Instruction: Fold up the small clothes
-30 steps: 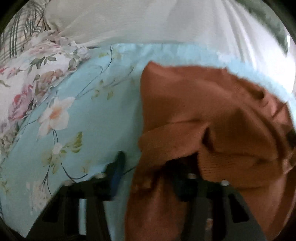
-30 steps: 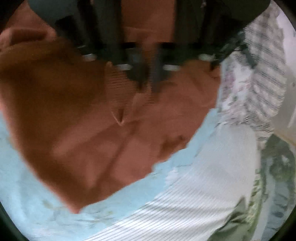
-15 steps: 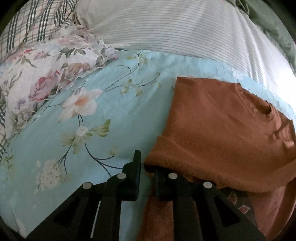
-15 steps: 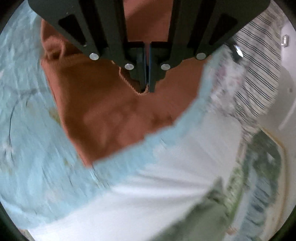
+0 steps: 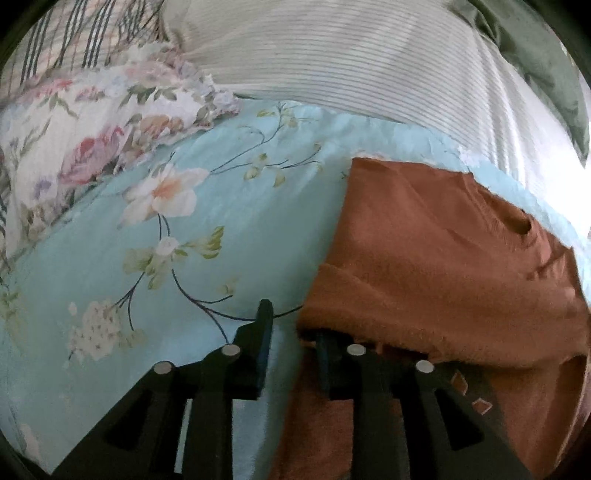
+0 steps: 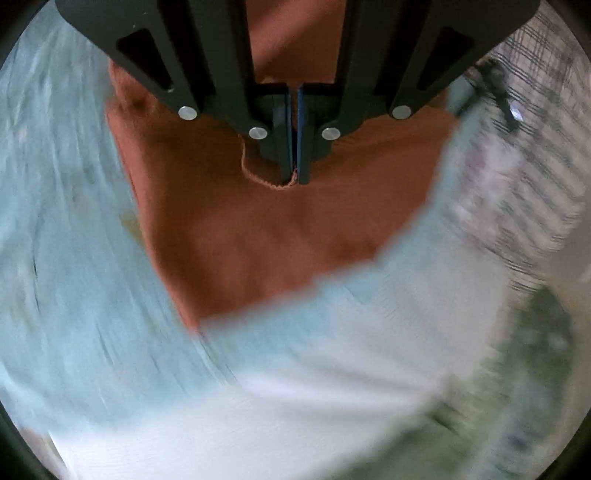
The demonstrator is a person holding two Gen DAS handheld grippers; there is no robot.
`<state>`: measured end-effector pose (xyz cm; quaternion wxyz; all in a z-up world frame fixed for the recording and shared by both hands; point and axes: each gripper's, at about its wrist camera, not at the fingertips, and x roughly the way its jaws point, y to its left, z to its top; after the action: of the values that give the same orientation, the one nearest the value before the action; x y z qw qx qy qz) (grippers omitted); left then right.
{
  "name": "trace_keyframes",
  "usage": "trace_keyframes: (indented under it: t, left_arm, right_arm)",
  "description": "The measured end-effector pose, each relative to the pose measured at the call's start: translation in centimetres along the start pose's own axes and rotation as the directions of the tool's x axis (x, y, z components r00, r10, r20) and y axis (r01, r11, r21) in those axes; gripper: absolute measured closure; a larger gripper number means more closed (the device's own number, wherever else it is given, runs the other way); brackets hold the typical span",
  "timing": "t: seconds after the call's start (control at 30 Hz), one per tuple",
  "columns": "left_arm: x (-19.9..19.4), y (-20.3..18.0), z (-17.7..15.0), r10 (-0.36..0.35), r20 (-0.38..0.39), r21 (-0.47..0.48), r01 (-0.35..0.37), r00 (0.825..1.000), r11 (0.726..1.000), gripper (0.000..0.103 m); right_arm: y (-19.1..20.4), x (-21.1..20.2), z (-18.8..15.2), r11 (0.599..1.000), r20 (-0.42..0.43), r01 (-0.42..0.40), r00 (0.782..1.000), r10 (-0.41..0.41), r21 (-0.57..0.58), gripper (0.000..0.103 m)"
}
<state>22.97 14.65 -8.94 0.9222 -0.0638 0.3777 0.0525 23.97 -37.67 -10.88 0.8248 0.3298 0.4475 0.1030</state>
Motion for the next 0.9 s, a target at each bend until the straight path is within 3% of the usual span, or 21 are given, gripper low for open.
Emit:
trace_keyframes:
  t: [0.2,0.23,0.33,0.37,0.5,0.57,0.73,0.8,0.9]
  left_arm:
    - [0.2,0.6,0.0,-0.013,-0.007,-0.036,0.013,1.000,0.999,0.070]
    - [0.1,0.5,0.0,-0.011,-0.007,-0.035,0.011,1.000,0.999,0.070]
    - [-0.1,0.6,-0.1,-0.010,-0.003,-0.045,0.010,1.000,0.999,0.066]
    - [-0.1,0.8,-0.1,-0.013,-0.004,-0.054,0.013,1.000,0.998,0.065]
    - [0.0,1.2,-0.1,-0.023,-0.006,-0.073,0.023,1.000,0.997,0.063]
    - [0.0,1.3,-0.1,-0.016,-0.006,-0.078,0.015,1.000,0.997,0.063]
    - [-0.2,1.2,0.0,0.015,-0.007,-0.084,-0.016,1.000,0.996,0.062]
    - [-0.6,1.0,0.0,0.025,-0.024,-0.084,-0.027,0.999,0.996,0.060]
    - [-2.4,1.4,-0.6,0.050,-0.016,-0.109,-0.052,0.999,0.993,0.060]
  right_arm:
    - [0.4,-2.6,-0.7,1.000,0.075,-0.008,0.997,0.009,-0.015,0.098]
    - [1.1,-2.4,-0.3,0.999,0.074,-0.019,0.997,0.022,-0.034,0.092]
    - [3.0,-0.8,1.3,0.994,0.069,-0.006,0.998,0.013,-0.107,0.047]
    - [3.4,0.0,1.6,0.991,0.059,-0.001,0.998,0.009,-0.136,0.044]
    - [4.0,5.1,2.0,0.970,-0.096,0.073,0.991,-0.098,-0.231,0.046]
    - [4.6,5.8,1.5,0.955,-0.103,0.074,0.989,-0.108,-0.288,0.098]
    - [4.0,3.0,2.2,0.975,0.031,0.052,0.998,-0.047,-0.214,0.098]
    - [2.8,3.0,2.2,0.982,0.006,0.095,0.995,-0.096,-0.164,0.096]
    - [1.2,2.1,1.6,0.991,-0.039,0.069,0.997,-0.074,-0.113,0.096]
